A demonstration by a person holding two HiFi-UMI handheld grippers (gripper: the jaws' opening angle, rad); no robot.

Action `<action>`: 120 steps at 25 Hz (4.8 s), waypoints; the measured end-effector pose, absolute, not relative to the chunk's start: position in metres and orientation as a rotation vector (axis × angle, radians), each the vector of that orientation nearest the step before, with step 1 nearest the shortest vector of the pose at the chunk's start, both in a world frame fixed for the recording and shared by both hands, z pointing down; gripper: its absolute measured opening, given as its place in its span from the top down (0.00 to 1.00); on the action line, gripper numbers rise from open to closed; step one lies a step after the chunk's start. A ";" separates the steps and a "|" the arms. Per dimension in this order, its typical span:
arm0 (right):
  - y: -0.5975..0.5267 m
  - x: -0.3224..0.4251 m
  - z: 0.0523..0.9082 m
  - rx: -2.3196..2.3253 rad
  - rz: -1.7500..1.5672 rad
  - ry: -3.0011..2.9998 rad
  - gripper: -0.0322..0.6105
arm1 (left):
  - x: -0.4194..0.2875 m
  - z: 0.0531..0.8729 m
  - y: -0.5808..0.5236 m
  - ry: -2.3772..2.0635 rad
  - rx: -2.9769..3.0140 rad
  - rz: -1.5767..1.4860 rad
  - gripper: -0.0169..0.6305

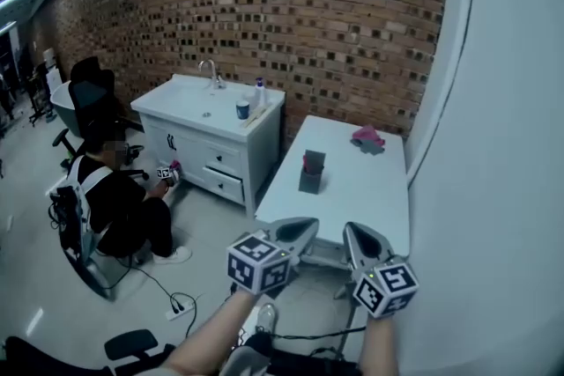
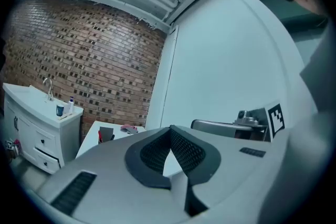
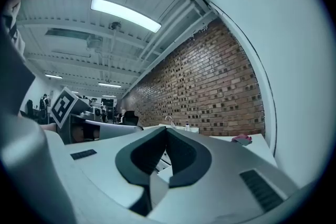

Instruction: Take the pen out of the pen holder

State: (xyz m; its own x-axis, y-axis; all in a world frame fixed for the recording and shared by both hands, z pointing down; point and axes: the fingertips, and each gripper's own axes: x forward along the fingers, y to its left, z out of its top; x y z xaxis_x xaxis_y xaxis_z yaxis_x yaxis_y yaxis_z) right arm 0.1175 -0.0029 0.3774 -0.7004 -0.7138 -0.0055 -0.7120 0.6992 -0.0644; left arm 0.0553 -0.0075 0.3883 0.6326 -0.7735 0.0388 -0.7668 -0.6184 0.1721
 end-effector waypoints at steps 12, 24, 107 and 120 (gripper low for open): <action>-0.096 0.089 0.403 -1.264 -0.111 2.903 0.97 | 0.024 0.410 -0.109 -1.230 2.671 -0.066 0.97; -0.201 0.057 0.412 -1.328 -0.172 2.895 0.97 | -0.007 0.423 -0.217 -1.165 2.666 -0.011 0.97; -0.355 0.097 0.431 -1.461 -0.278 2.853 0.97 | 0.017 0.503 -0.410 -1.259 2.713 0.446 0.88; -0.347 0.076 0.407 -1.382 -0.183 2.840 0.97 | -0.031 0.405 -0.378 -1.305 2.696 -0.064 0.88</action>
State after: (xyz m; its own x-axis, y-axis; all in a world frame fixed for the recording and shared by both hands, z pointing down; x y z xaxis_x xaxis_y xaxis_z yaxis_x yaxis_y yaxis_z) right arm 0.0757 -0.3467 0.4066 -0.6180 -0.7830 0.0705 -0.7856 0.6116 -0.0940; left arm -0.0311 -0.3780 0.4045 0.6216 -0.7830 0.0245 -0.7768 -0.6120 0.1487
